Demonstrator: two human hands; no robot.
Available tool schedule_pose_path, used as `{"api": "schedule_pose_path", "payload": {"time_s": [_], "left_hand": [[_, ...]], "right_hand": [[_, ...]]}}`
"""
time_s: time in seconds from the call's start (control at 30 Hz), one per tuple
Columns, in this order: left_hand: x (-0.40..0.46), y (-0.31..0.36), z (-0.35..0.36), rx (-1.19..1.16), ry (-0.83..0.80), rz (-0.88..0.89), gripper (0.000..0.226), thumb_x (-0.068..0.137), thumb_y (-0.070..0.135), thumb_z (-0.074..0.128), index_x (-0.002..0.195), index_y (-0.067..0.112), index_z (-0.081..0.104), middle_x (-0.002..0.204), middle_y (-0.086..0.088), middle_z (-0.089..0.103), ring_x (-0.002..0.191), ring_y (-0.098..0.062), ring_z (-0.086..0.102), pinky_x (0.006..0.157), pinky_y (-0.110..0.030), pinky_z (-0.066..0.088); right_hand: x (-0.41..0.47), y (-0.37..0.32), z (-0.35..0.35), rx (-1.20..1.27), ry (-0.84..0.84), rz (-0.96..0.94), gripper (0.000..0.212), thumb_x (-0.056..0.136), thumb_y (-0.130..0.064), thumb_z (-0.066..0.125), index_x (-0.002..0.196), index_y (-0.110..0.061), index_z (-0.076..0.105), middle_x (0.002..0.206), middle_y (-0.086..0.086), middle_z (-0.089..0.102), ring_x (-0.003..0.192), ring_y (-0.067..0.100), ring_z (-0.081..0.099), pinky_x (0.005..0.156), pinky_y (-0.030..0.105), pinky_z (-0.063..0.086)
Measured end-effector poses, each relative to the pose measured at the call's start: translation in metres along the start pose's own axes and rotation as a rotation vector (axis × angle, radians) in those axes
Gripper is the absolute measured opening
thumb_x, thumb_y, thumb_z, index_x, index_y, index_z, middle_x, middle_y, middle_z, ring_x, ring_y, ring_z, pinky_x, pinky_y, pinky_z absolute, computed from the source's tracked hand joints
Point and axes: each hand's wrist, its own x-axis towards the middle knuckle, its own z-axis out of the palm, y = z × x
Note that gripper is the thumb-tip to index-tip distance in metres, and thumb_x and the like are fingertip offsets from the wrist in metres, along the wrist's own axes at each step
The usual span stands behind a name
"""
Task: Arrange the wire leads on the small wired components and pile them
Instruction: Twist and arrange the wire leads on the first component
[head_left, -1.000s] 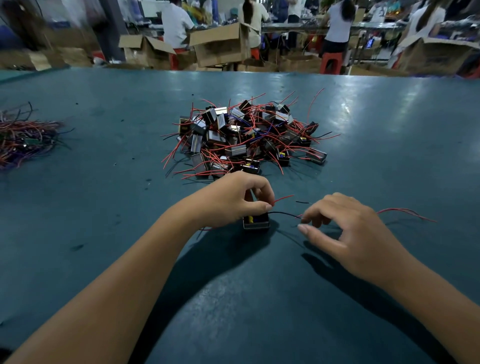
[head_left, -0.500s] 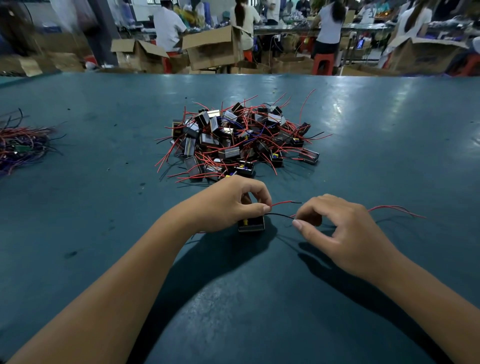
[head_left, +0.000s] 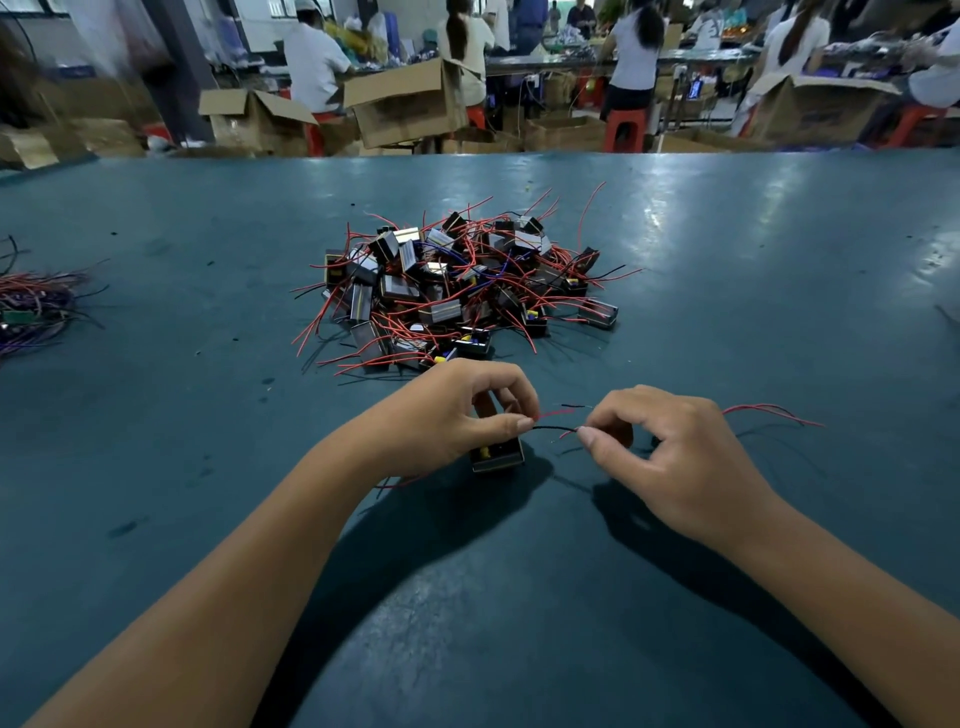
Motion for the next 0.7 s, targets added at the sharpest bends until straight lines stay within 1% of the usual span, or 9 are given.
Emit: {"api": "schedule_pose_path", "payload": {"time_s": [0.07, 0.17, 0.23, 0.3, 0.37, 0.47, 0.53, 0.63, 0.7], "left_hand": [[-0.002, 0.002, -0.001, -0.038, -0.025, 0.011, 0.004, 0.096, 0.031, 0.067, 0.094, 0.028, 0.068, 0.088, 0.014, 0.067, 0.08, -0.011, 0.065, 0.068, -0.025, 0.049], [-0.002, 0.007, 0.001, -0.055, -0.046, 0.016, 0.019, 0.096, 0.04, 0.063, 0.087, 0.026, 0.072, 0.091, 0.006, 0.064, 0.083, -0.014, 0.064, 0.079, -0.037, 0.052], [0.0, 0.01, 0.006, -0.046, -0.008, 0.017, 0.019, 0.093, 0.038, 0.067, 0.082, 0.023, 0.071, 0.091, 0.004, 0.063, 0.08, -0.017, 0.063, 0.079, -0.042, 0.053], [0.003, 0.01, 0.015, -0.026, 0.066, 0.016, 0.018, 0.089, 0.035, 0.075, 0.085, 0.021, 0.065, 0.083, 0.013, 0.064, 0.068, -0.012, 0.058, 0.066, -0.03, 0.051], [0.004, 0.012, 0.024, 0.007, 0.132, 0.032, 0.024, 0.086, 0.035, 0.079, 0.092, 0.023, 0.059, 0.077, 0.027, 0.061, 0.057, -0.004, 0.048, 0.053, -0.015, 0.037], [0.008, 0.015, 0.033, 0.036, 0.183, 0.1, 0.02, 0.089, 0.031, 0.076, 0.1, 0.025, 0.06, 0.084, 0.018, 0.063, 0.054, -0.003, 0.046, 0.053, -0.011, 0.032], [0.01, 0.014, 0.037, 0.028, 0.191, 0.132, 0.009, 0.093, 0.027, 0.072, 0.094, 0.022, 0.065, 0.078, 0.018, 0.061, 0.054, -0.003, 0.046, 0.053, -0.01, 0.032], [0.011, 0.011, 0.039, 0.007, 0.169, 0.134, 0.011, 0.095, 0.028, 0.069, 0.089, 0.019, 0.066, 0.068, 0.021, 0.058, 0.056, -0.002, 0.047, 0.054, -0.011, 0.033], [0.012, 0.009, 0.039, -0.014, 0.165, 0.137, 0.012, 0.094, 0.028, 0.07, 0.089, 0.018, 0.067, 0.067, 0.023, 0.059, 0.058, 0.0, 0.049, 0.056, -0.01, 0.034]], "right_hand": [[0.001, 0.004, 0.0, 0.005, 0.015, 0.046, 0.018, 0.089, -0.019, 0.071, 0.072, -0.017, 0.065, 0.066, -0.01, 0.06, 0.07, 0.012, 0.057, 0.065, 0.013, 0.037], [0.002, 0.007, 0.001, 0.017, 0.043, 0.07, 0.017, 0.089, -0.016, 0.072, 0.073, -0.018, 0.065, 0.066, -0.009, 0.061, 0.07, 0.012, 0.058, 0.062, 0.011, 0.036], [0.002, 0.006, 0.002, 0.032, 0.051, 0.056, 0.017, 0.09, -0.018, 0.071, 0.074, -0.02, 0.065, 0.067, -0.01, 0.061, 0.071, 0.011, 0.058, 0.065, 0.013, 0.038], [0.002, 0.003, 0.002, 0.046, 0.049, 0.03, 0.014, 0.091, -0.022, 0.068, 0.076, -0.021, 0.065, 0.069, -0.012, 0.061, 0.073, 0.011, 0.058, 0.068, 0.017, 0.041], [0.003, 0.0, 0.002, 0.059, 0.047, 0.009, 0.012, 0.09, -0.024, 0.066, 0.078, -0.02, 0.067, 0.071, -0.012, 0.061, 0.074, 0.012, 0.058, 0.07, 0.02, 0.042], [0.004, 0.0, -0.001, 0.062, 0.049, -0.017, 0.011, 0.09, -0.018, 0.068, 0.08, -0.021, 0.069, 0.072, -0.013, 0.062, 0.074, 0.009, 0.058, 0.069, 0.016, 0.04], [0.004, 0.001, -0.002, 0.054, 0.063, -0.025, 0.012, 0.09, -0.014, 0.069, 0.08, -0.021, 0.069, 0.07, -0.017, 0.059, 0.071, 0.003, 0.056, 0.067, 0.01, 0.036], [0.004, 0.004, -0.003, 0.062, 0.071, -0.03, 0.009, 0.088, -0.012, 0.071, 0.087, -0.021, 0.069, 0.072, -0.017, 0.058, 0.071, -0.001, 0.054, 0.067, 0.006, 0.034], [0.004, 0.007, -0.005, 0.018, 0.051, -0.078, 0.011, 0.086, -0.015, 0.072, 0.096, -0.02, 0.069, 0.079, -0.013, 0.06, 0.075, 0.001, 0.055, 0.07, 0.008, 0.036]]}}
